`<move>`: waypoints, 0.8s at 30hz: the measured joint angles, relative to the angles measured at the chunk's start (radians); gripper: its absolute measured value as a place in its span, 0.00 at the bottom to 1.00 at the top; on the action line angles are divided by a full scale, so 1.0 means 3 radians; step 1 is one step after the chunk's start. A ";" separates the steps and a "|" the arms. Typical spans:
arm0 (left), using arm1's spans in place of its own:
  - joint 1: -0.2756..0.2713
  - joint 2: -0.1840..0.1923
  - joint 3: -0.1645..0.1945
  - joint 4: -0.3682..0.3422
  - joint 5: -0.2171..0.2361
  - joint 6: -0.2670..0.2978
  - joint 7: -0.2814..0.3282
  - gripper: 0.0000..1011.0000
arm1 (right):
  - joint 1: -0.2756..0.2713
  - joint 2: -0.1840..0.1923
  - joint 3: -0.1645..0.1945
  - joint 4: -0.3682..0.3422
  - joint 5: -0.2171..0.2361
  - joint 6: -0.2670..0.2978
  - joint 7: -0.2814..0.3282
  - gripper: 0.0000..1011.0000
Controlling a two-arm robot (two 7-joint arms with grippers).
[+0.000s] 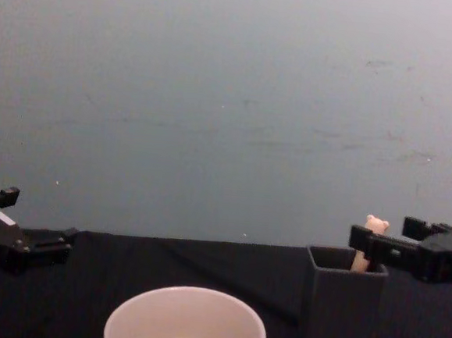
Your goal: Pick up the stirring spoon with one hand, stir inside the cup, then place it back in its original position.
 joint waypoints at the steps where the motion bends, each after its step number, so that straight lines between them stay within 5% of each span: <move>1: 0.0000 0.0000 0.0000 0.0000 0.0000 0.0000 0.0000 0.99 | 0.0040 -0.0040 -0.0009 0.0045 -0.0017 0.0012 0.0008 0.99; 13: 0.0000 0.0000 0.0000 0.0000 0.0000 0.0000 0.0000 0.99 | 0.0207 -0.0232 -0.0031 0.0276 -0.0156 0.0068 0.0064 0.99; 24: 0.0000 0.0000 0.0000 0.0000 0.0000 0.0000 0.0000 0.99 | 0.0211 -0.0251 -0.0019 0.0284 -0.0225 0.0095 0.0071 0.99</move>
